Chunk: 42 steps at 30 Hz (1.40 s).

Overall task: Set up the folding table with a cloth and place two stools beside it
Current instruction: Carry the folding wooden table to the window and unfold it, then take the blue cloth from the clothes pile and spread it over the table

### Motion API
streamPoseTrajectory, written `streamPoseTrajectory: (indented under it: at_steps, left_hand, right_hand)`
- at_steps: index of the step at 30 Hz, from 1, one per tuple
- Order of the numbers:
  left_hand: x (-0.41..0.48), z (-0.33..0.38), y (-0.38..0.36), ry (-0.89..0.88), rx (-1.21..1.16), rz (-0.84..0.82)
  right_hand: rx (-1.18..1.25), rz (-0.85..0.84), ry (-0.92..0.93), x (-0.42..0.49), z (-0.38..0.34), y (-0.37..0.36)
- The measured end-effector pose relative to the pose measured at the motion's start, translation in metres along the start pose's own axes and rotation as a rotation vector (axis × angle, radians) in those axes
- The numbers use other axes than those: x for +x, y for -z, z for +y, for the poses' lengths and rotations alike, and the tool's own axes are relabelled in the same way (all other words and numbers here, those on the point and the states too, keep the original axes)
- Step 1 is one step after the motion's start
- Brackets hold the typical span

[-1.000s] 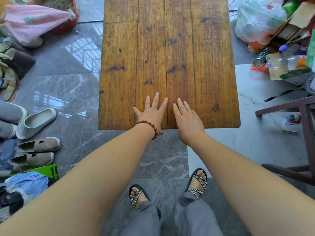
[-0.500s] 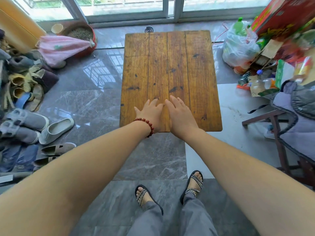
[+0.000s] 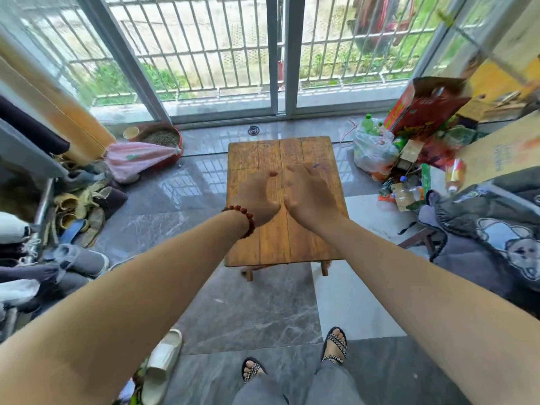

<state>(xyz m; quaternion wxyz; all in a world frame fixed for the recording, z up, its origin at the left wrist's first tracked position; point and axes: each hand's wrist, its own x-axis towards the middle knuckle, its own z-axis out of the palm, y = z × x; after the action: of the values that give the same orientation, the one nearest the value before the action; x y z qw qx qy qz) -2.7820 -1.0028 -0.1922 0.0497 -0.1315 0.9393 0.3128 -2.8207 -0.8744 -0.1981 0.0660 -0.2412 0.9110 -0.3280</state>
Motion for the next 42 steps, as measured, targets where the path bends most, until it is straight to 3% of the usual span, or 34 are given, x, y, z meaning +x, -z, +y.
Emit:
streamPoseTrajectory:
  at_steps: [9,26,42]
  left_hand:
    - [-0.021,0.042,0.074,-0.09,-0.128,0.125]
    - [-0.071,0.066,0.155,-0.215,-0.394,0.165]
    - [-0.101,0.096,0.172,-0.286,-0.634,0.169]
  right_hand:
    - [0.123,0.15,0.034,-0.009,-0.051,0.066]
    - [0.393,0.338,0.012,-0.041,-0.12,0.119]
    - [0.566,0.426,0.011,-0.071,-0.145,0.153]
